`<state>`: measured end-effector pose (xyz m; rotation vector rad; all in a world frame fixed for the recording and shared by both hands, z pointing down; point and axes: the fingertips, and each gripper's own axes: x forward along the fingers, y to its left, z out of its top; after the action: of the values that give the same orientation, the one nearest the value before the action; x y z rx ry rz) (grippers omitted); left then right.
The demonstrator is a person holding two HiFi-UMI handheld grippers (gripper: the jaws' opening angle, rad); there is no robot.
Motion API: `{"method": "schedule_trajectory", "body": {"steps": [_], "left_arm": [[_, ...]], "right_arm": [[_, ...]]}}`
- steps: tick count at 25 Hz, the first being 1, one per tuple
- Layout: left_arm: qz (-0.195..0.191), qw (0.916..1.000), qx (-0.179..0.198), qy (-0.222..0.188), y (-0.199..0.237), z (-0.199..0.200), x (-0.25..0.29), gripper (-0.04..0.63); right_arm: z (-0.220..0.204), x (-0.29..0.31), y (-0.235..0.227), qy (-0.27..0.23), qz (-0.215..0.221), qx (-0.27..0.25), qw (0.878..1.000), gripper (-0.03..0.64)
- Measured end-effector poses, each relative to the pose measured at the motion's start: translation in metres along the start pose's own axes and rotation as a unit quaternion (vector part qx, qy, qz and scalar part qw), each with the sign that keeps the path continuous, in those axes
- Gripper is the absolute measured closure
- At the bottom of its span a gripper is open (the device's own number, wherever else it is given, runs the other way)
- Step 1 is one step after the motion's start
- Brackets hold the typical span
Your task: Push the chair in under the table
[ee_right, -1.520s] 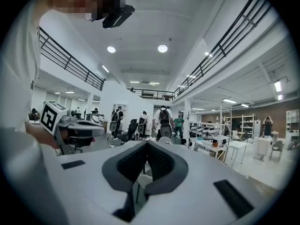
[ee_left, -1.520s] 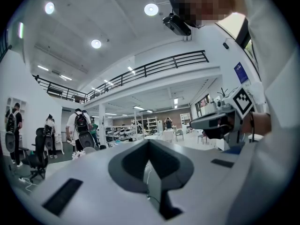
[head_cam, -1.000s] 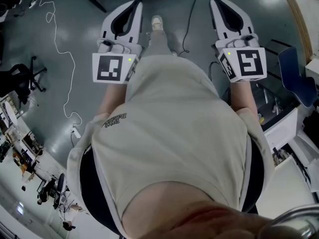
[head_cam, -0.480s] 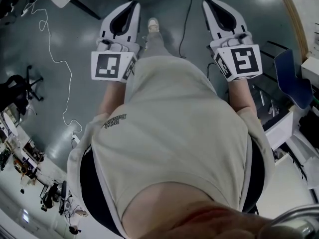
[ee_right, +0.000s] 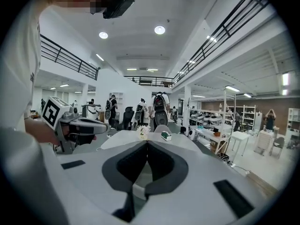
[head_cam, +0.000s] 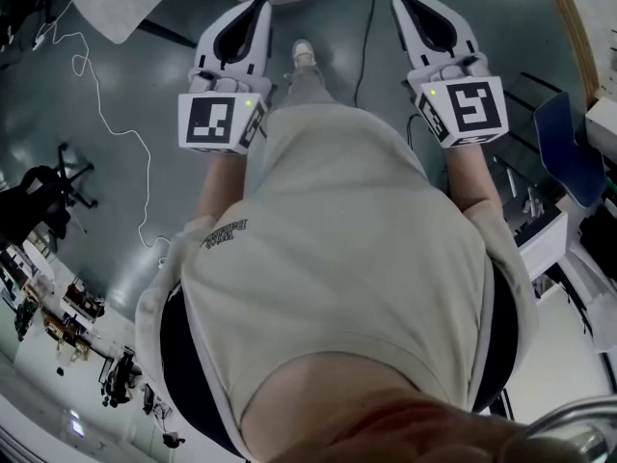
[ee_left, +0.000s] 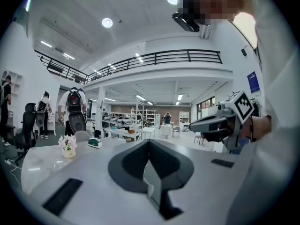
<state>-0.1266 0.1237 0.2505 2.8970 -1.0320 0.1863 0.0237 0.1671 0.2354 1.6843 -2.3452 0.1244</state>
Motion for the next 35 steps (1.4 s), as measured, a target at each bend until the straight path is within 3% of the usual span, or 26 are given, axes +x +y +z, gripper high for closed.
{"method": "schedule_trajectory", "body": {"steps": [8, 16, 23, 28, 35], "left_arm": [[-0.031, 0.9994, 0.000, 0.013, 0.072, -0.002, 0.056, 0.586], [-0.035, 0.9993, 0.002, 0.017, 0.112, 0.001, 0.091, 0.586], [-0.030, 0.9990, 0.002, 0.033, 0.128, -0.006, 0.096, 0.586], [-0.012, 0.9976, 0.023, 0.064, 0.134, -0.020, 0.101, 0.586], [0.013, 0.9972, 0.022, 0.071, 0.134, -0.017, 0.105, 0.586]], "right_arm": [[0.023, 0.087, -0.023, 0.002, -0.014, -0.003, 1.000, 0.607], [0.032, 0.135, -0.047, 0.006, -0.015, -0.006, 1.000, 0.607], [0.034, 0.158, -0.049, 0.020, 0.006, -0.018, 1.000, 0.607], [0.027, 0.166, -0.057, 0.040, 0.025, -0.025, 0.999, 0.607], [0.015, 0.175, -0.067, 0.053, 0.055, -0.021, 0.997, 0.607]]}}
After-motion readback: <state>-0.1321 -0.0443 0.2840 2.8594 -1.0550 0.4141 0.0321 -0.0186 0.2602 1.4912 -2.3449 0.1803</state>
